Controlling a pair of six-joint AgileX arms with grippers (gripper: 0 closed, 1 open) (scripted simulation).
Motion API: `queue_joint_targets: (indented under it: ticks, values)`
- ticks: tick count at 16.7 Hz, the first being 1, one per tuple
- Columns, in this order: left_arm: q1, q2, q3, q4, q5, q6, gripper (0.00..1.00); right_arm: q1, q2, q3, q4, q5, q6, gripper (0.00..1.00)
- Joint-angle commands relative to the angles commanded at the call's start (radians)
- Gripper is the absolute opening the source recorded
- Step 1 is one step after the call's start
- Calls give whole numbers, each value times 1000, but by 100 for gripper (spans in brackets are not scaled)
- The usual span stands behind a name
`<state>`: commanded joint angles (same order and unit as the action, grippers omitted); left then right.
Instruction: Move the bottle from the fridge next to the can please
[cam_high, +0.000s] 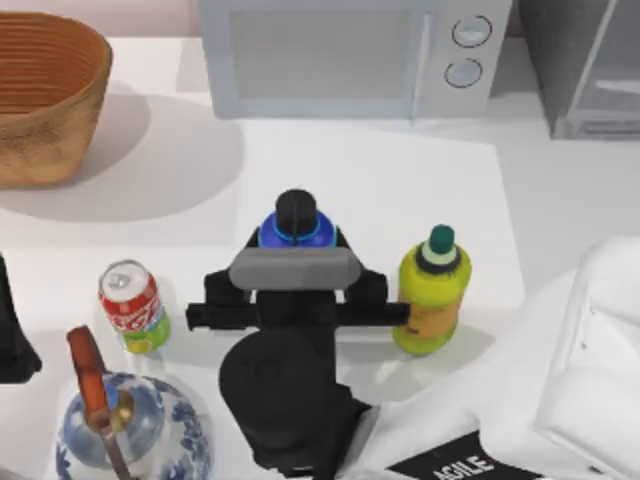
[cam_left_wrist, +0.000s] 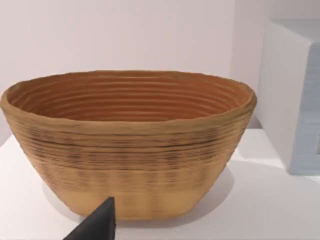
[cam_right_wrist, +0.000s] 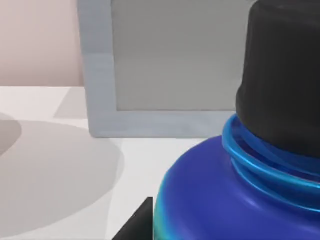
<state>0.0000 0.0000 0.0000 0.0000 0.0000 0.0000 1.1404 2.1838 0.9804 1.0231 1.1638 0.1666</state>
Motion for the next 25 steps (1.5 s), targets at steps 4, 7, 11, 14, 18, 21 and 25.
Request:
queue_joint_targets:
  ticks: [4,7,11,14,18,21,25]
  values:
    - [0,0,0,0,0,0,100,-1,1,1,0,1,0,0]
    - [0,0,0,0,0,0,100,-1,1,1,0,1,0,15]
    - [0,0,0,0,0,0,100,-1,1,1,0,1,0,45]
    - [0,0,0,0,0,0,100,-1,1,1,0,1,0,68]
    - [0,0,0,0,0,0,100,-1,1,1,0,1,0,98]
    - [0,0,0,0,0,0,100,-1,1,1,0,1,0,100]
    - [0,0,0,0,0,0,100,-1,1,1,0,1,0,100]
